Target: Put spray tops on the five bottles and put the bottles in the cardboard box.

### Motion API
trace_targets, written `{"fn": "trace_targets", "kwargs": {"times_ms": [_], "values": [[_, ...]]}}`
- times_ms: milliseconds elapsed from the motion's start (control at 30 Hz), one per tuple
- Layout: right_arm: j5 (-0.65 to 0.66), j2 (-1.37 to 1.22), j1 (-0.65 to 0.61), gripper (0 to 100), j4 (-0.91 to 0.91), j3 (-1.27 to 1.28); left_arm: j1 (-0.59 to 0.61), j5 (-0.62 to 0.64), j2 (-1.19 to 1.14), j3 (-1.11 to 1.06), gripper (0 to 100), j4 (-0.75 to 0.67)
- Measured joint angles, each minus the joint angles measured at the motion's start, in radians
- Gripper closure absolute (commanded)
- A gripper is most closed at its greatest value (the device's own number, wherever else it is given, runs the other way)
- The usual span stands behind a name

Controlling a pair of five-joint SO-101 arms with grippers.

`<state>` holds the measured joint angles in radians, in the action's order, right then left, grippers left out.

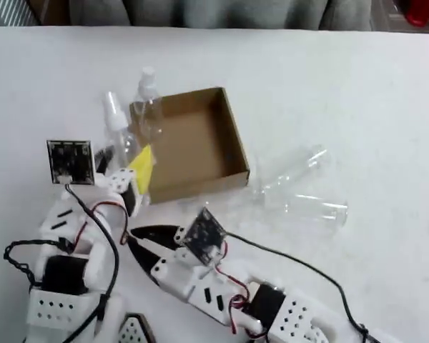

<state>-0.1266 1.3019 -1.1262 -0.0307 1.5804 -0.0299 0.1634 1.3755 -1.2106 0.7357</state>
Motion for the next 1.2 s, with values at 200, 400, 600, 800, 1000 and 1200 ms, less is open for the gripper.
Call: {"fn": "trace_targets", "kwargs": {"times_ms": [200,400,600,800,1000,1200], "values": [[0.000,0.000,0.000,98.4,0.051,0.011,0.000,0.000,0.000,0.000,98,0.000],[0.000,0.000,0.000,98.4,0.054,0.011,-0.009,0.000,0.000,0.031,98,0.026],[0.000,0.000,0.000,98.4,0.054,0.032,-0.081,0.000,0.000,0.101,98,0.144],[0.000,0.002,0.000,98.4,0.054,0.032,-0.112,0.000,0.109,0.109,98,0.233],[0.002,0.003,0.015,98.4,0.061,0.032,-0.132,-0.002,0.290,0.084,98,0.249],[0.003,0.003,0.048,98.4,0.061,0.032,-0.170,-0.028,0.410,0.080,98,0.305]]}}
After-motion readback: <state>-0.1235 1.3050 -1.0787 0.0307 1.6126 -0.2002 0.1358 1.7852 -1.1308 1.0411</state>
